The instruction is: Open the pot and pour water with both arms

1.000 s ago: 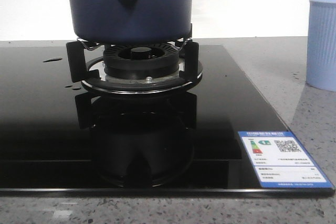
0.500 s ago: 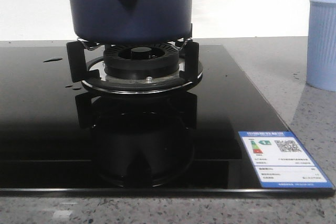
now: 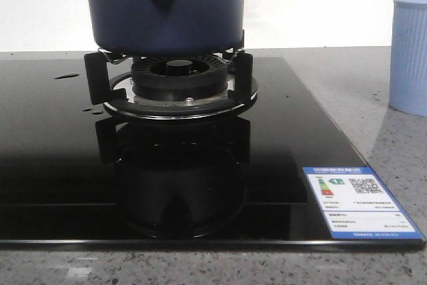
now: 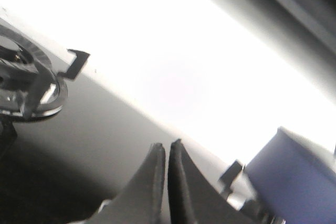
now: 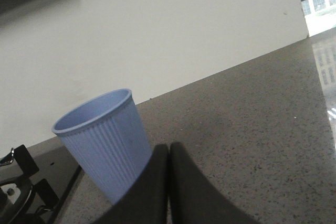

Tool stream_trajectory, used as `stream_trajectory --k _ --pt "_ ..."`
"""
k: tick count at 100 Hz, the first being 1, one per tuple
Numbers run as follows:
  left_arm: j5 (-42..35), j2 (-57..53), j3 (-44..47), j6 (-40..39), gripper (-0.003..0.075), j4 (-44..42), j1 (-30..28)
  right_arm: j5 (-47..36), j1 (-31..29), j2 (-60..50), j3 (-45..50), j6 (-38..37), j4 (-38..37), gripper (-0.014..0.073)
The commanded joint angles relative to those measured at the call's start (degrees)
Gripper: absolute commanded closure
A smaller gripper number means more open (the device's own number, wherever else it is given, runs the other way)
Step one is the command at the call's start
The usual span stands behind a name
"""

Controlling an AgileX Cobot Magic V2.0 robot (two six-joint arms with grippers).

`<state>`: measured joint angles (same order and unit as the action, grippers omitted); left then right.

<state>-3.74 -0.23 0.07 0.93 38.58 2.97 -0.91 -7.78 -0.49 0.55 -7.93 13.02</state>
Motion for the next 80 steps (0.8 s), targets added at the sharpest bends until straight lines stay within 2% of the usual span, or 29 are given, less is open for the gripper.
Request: stream_trajectory --k 1,27,37,52,63,80 --pt "-4.97 -1.51 1.83 0.01 0.0739 2.26 -0.10 -5.51 0.21 -0.98 1.42 -0.08 2.23 0.0660" --pt "-7.17 -1.51 1.64 0.01 0.0739 8.53 -0.10 -3.26 0.21 -0.98 -1.22 -0.08 3.00 0.0660" --pt "-3.32 -1.38 -0.47 0.01 0.0739 8.77 0.01 0.91 0.31 -0.98 -4.87 -0.08 3.00 0.0660" --pt "12.15 1.71 -7.98 0.32 0.0739 2.72 0.01 18.44 0.31 1.66 -13.90 0.03 2.64 0.0660" --pt "18.65 7.35 -14.46 0.81 0.0739 -3.65 0.01 29.95 0.31 6.87 -21.15 0.13 2.11 0.0660" --pt "31.10 19.07 -24.57 12.40 0.0738 -2.66 0.01 48.24 0.31 17.77 -31.73 1.06 2.11 0.0660"
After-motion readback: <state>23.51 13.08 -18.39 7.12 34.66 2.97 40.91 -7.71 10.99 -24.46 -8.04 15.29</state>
